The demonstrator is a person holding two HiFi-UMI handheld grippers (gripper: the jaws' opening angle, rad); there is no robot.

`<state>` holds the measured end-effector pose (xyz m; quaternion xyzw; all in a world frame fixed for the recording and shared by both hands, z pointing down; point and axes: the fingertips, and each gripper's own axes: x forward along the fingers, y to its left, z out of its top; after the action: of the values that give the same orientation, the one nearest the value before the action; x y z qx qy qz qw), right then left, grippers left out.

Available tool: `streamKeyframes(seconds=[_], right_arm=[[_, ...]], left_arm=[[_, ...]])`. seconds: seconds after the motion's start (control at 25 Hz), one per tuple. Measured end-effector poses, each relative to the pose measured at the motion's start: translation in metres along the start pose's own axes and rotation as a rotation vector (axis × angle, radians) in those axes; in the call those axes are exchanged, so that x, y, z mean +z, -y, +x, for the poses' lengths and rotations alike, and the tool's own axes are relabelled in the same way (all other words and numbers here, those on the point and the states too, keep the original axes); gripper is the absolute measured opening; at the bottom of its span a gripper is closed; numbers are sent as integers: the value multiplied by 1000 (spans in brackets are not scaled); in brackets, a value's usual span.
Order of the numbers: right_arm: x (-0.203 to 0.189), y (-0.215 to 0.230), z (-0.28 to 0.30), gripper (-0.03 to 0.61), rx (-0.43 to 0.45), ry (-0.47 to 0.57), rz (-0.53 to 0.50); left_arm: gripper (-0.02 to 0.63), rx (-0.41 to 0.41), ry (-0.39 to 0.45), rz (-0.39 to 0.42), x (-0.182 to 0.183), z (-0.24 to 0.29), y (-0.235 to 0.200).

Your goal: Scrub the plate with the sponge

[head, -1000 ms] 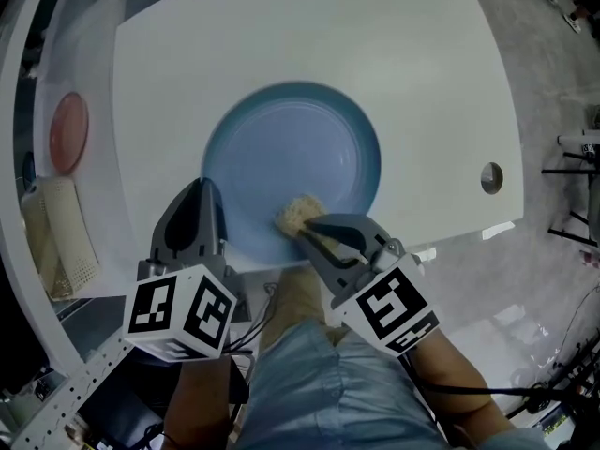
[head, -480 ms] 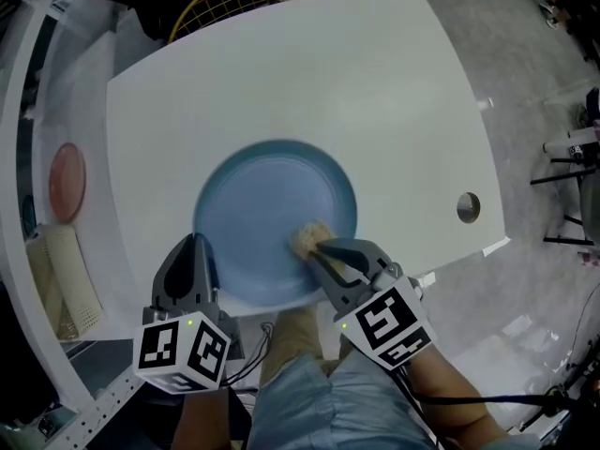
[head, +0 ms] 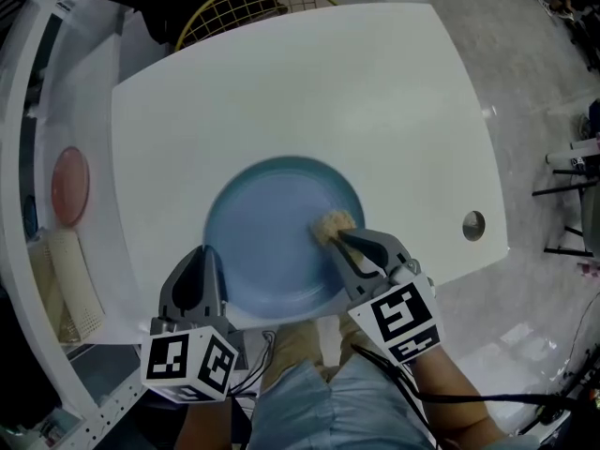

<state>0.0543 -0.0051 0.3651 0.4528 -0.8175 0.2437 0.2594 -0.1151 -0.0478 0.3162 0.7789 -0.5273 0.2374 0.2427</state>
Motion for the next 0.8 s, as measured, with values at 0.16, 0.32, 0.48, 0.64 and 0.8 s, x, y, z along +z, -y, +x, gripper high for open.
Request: streamKeyframes(seconds=[0.16,0.32,0.48,0.64,0.8], right_arm=[[10,14,6,43,-35,12,2],[20,26,12,43,-61,19,6],[31,34,21,43,-80,24,2],[44,38,29,43,-98,39,-3],[60,39,40,43,-99,49,-16]], left_arm=[[23,-7,-2,7,2,2,1],[23,-16,-7,9,3,3,2],[23,-24,-8,3,6,6,1],[23,-32,-12,1,7,8,2],[23,-42,-14,-1,8,11,3]])
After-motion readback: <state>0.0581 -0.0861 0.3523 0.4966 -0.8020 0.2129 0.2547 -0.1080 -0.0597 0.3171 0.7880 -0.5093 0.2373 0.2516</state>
